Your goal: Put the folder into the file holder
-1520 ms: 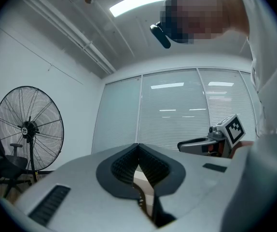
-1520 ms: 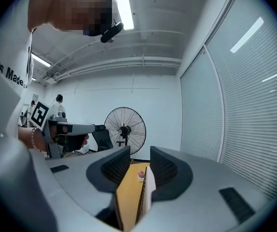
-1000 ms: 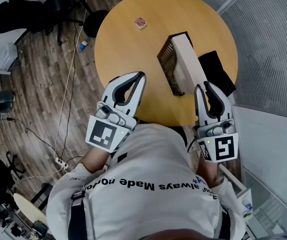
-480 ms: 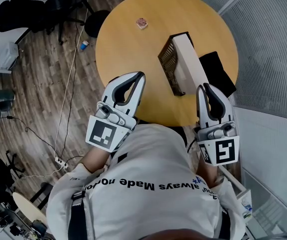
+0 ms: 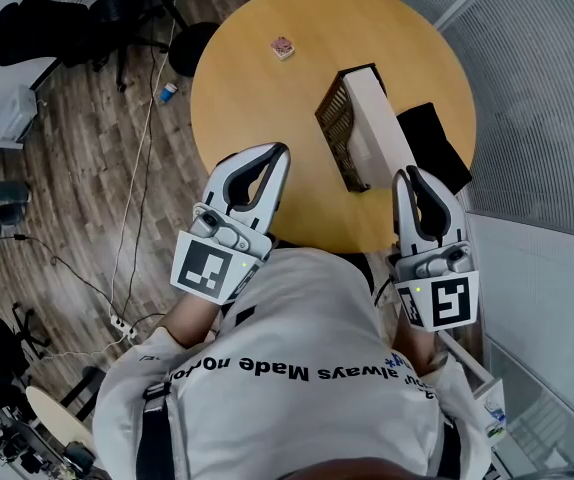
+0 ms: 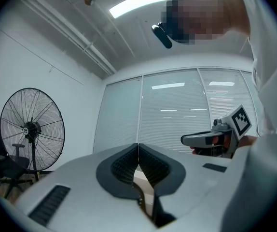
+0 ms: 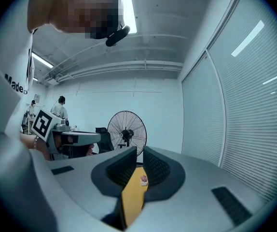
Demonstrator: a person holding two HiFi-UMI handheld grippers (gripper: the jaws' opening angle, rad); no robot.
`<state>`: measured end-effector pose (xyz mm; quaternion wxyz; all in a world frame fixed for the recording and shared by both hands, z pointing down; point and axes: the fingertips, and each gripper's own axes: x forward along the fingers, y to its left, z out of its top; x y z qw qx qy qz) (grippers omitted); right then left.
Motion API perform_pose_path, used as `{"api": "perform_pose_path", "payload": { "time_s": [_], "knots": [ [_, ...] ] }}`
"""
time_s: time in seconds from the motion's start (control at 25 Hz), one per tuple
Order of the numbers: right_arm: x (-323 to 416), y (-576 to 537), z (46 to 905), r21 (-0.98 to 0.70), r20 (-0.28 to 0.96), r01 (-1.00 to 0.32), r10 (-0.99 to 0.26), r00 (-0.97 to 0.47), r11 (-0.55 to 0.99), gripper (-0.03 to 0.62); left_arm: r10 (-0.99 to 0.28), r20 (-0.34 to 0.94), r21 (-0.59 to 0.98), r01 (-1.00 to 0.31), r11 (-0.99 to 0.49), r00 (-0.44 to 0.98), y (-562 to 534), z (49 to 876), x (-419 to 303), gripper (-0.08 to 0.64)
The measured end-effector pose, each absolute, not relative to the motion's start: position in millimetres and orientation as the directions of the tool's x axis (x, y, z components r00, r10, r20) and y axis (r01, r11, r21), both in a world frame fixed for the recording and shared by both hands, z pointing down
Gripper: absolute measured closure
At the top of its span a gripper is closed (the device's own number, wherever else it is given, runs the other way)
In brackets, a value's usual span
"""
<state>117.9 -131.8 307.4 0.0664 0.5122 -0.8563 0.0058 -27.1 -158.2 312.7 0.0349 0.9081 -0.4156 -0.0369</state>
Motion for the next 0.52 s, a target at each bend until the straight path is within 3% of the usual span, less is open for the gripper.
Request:
{"api": "perform_pose_path", "payload": {
  "time_s": [0.52],
  "knots": [
    [122.9,-136.6,313.9,0.049,0.120,-0.877,-0.875,-0.470,0.478,0.532,-0.757,-0.039,0.093,-0.752,-0.652,0.652,-162.7,317.7,-22.8,0.535]
  ]
}}
